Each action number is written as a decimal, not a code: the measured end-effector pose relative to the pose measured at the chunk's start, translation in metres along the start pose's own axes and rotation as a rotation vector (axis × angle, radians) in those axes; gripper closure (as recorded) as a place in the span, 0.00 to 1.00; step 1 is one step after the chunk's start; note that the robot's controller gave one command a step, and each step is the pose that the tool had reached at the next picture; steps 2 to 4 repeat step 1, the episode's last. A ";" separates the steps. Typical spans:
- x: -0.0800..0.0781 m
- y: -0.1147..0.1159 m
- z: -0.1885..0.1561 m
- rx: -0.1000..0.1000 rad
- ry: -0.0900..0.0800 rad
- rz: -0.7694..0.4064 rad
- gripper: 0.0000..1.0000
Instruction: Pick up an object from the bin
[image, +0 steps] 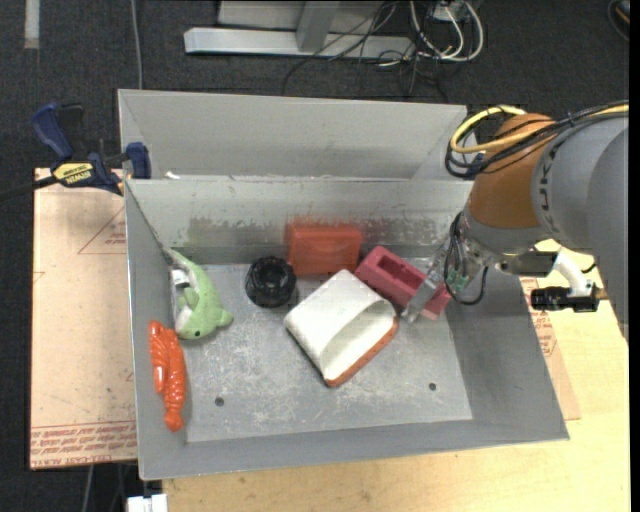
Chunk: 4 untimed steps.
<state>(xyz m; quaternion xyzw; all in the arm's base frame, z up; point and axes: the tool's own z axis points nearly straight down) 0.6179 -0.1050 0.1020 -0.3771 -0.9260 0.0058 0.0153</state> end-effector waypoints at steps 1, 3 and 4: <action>0.001 -0.001 -0.016 0.003 0.003 -0.001 1.00; 0.001 -0.001 -0.016 0.003 0.003 -0.001 1.00; 0.001 -0.001 -0.016 0.003 0.003 -0.001 1.00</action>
Offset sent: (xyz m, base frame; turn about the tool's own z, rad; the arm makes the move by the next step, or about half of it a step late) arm 0.0000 -0.0002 0.0708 0.0000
